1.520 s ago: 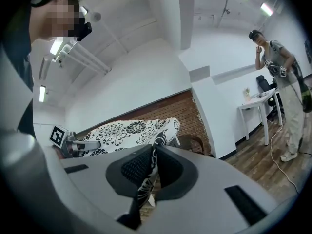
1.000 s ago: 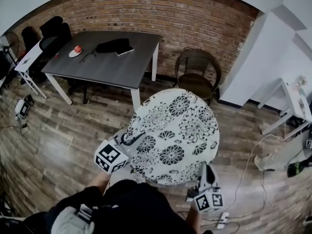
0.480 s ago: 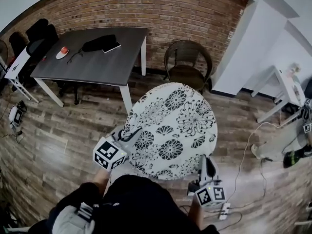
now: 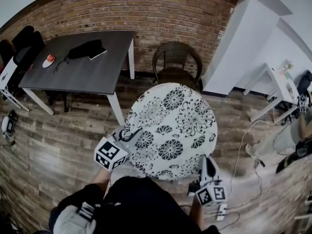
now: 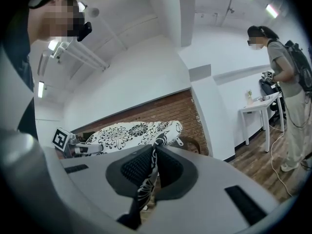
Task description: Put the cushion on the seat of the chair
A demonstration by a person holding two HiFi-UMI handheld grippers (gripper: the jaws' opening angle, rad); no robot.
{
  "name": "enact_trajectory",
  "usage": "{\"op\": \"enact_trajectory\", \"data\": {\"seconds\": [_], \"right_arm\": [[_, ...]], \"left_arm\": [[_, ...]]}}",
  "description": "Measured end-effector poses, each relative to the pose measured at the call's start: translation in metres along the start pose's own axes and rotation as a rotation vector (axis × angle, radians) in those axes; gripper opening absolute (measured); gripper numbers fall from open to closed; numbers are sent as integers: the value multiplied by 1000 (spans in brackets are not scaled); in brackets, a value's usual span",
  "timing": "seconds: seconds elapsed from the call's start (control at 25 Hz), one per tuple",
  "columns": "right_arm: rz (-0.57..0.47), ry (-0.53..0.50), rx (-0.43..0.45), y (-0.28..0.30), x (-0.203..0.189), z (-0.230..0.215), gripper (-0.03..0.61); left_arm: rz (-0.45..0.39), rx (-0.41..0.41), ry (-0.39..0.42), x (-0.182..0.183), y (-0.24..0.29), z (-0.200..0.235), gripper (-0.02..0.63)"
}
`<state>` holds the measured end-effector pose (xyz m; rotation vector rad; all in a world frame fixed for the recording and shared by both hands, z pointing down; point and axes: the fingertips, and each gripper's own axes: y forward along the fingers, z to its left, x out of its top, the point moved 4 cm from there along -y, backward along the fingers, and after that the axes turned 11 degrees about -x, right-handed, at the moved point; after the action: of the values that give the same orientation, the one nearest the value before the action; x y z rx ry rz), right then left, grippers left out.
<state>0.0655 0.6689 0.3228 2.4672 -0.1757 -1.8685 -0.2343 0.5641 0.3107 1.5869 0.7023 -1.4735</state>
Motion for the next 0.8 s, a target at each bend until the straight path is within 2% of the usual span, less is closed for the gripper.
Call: {"op": "enact_trajectory", "data": {"seconds": [0.44,0.8], "right_arm": [[34,-4,29,88,16,3,18],[58,-12,15,154,24,17,18]], "left_arm": [[0,32,-40,7,34,72,12],[20,17,-52,13,57,136,12]]}}
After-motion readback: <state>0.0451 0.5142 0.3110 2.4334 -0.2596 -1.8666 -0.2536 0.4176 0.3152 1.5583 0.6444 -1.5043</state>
